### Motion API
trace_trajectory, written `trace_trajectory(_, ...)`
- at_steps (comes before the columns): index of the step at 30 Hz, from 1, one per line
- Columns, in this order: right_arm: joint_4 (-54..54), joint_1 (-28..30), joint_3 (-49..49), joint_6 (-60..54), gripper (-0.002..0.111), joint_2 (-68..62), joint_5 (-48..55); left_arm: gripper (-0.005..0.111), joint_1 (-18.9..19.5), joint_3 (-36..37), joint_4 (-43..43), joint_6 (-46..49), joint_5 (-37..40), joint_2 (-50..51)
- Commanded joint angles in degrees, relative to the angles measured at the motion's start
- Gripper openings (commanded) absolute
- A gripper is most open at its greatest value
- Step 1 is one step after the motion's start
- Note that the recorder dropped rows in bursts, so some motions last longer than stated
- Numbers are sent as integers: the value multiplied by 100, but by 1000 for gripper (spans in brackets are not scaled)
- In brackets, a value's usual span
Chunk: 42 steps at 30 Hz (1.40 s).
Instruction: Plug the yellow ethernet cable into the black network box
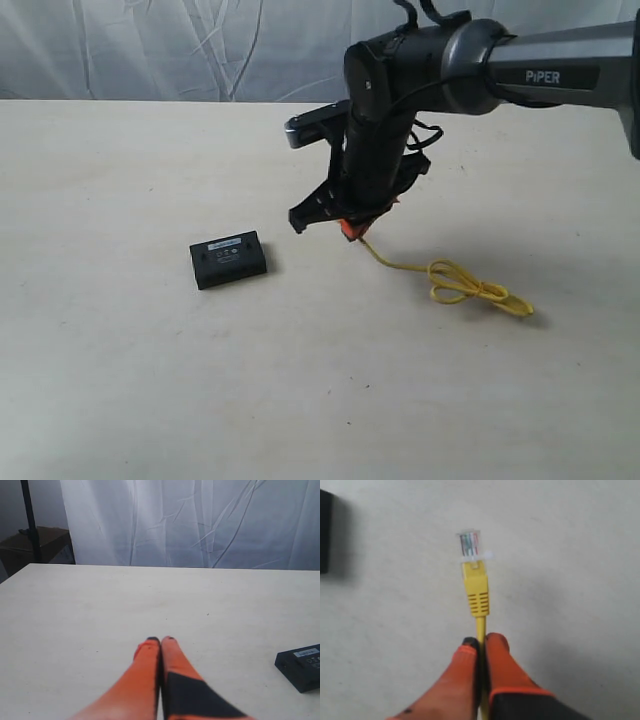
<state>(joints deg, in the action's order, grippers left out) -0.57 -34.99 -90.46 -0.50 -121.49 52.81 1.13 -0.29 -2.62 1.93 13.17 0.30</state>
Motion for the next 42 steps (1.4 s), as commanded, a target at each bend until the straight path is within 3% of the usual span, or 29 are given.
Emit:
trace_trajectory(1,-3,-350,16,-103,0,65,-148,0,-9,29,39,-30,7,-30)
trace_trajectory(9,6,-844,42,-103,0,65,-267,0,-9,29,39,-30,7,-30)
trace_trajectory(13,-312,-844,44,-103,0,65,-43,0,-9,29,107,-30,7,-30)
trace_trajectory(24,238,-844,44,-103,0,65,829,0,-9,29,127,-30,7,-30)
trace_trajectory(28,126,-844,44,-124,0,65,695,0,-9,29,127,-30,7,-30)
trace_trajectory(34,-142,-844,44,-406,0,65,659,0,-9,29,1221,-30,-1148,-30)
trace_trajectory(42,-142,-844,44,-405,0,65,615,0,-9,29,1319,-30,-1614,-30)
